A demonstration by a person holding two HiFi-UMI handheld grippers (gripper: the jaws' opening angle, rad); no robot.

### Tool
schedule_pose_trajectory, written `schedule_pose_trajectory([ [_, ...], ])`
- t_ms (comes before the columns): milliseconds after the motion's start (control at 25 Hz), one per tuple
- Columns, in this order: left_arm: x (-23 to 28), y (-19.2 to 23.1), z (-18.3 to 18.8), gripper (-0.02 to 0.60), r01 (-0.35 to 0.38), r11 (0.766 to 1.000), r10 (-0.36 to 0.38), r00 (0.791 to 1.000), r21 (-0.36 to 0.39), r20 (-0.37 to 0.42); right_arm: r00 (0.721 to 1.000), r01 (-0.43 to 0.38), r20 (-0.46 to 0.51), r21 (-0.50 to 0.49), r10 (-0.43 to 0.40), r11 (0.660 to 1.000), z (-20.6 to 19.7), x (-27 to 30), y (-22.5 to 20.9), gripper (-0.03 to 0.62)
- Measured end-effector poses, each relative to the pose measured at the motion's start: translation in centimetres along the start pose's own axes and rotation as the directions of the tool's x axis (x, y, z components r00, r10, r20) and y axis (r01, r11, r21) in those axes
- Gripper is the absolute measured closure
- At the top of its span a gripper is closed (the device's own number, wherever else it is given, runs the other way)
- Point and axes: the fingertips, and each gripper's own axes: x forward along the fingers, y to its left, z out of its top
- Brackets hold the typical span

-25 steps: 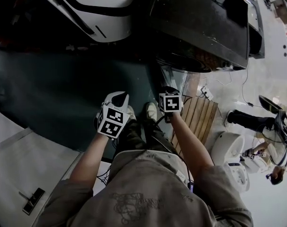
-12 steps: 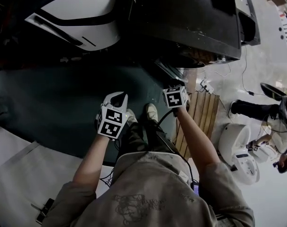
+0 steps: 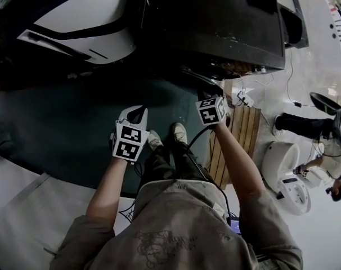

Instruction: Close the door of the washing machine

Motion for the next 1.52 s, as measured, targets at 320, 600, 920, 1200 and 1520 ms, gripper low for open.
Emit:
schedule_pose_trajectory([
  [320,1.3,1.0,1.2,0.581,-0.009,1.0,0.009,1.0,-0.007,-0.005,0.997,0.071,0.026,-0.049,-0.07,0.996,2.0,1.3,-3.0,0.39],
  [600,2.2,0.8,1.8,0.581,-0.013,1.0,0.013,1.0,-0.014,-0.005,0.994,0.099,0.042,-0.042,-0.097,0.994,3.8,2.6,-5.1,0.382],
  [920,1.2,0.1,2.7,0.581,-0.039,0.999,0.039,0.999,-0.004,0.012,0.991,0.123,0.069,-0.076,-0.118,0.989,3.6,2.3,-4.9,0.398],
  [1200,-1.8,-0.5,3.9,0.581,-0.075,0.996,0.073,0.996,0.038,0.045,0.992,0.095,0.081,0.016,-0.096,0.995,4.3,-1.0,-4.5,0.427],
  [1520,-6.7,-0.4,5.8,0.581,-0.127,0.99,0.12,0.986,0.057,0.114,0.973,0.018,0.229,0.079,-0.036,0.997,7.6,-10.0,-1.9,0.476],
])
